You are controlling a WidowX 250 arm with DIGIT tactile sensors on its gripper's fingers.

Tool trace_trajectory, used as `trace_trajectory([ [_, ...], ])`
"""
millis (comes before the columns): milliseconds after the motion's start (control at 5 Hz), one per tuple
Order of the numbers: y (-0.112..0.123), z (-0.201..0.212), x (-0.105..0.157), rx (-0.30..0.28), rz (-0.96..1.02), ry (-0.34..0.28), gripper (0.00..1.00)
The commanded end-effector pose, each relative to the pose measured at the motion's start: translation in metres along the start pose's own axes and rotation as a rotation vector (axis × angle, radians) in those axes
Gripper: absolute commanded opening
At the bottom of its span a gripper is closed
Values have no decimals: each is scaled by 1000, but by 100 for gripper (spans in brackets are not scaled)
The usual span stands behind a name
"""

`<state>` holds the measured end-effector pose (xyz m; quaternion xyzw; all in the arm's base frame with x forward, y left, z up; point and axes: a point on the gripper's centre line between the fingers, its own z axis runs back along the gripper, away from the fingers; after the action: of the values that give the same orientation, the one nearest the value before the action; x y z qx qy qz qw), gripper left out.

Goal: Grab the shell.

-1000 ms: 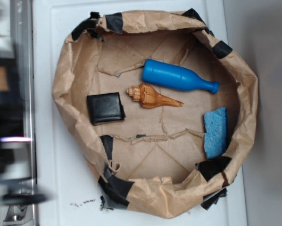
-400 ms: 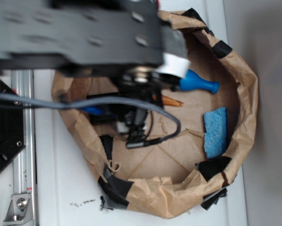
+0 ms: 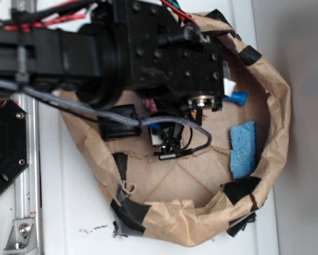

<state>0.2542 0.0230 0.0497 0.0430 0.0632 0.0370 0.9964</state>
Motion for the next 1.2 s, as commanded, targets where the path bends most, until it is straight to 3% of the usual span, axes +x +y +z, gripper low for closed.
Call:
trace_trajectory([
  [0,-5,-20,20,5,0,13,67],
  [200,-2,-23,16,-26,80,38,0],
  [400,-3,4,11,-18,71,19,0],
  [600,-18,54,-5,-124,93,-33,0],
  [800,-31,105,-10,-133,45,-127,0],
  [1000,-38,134,-14,-164,15,-172,0],
])
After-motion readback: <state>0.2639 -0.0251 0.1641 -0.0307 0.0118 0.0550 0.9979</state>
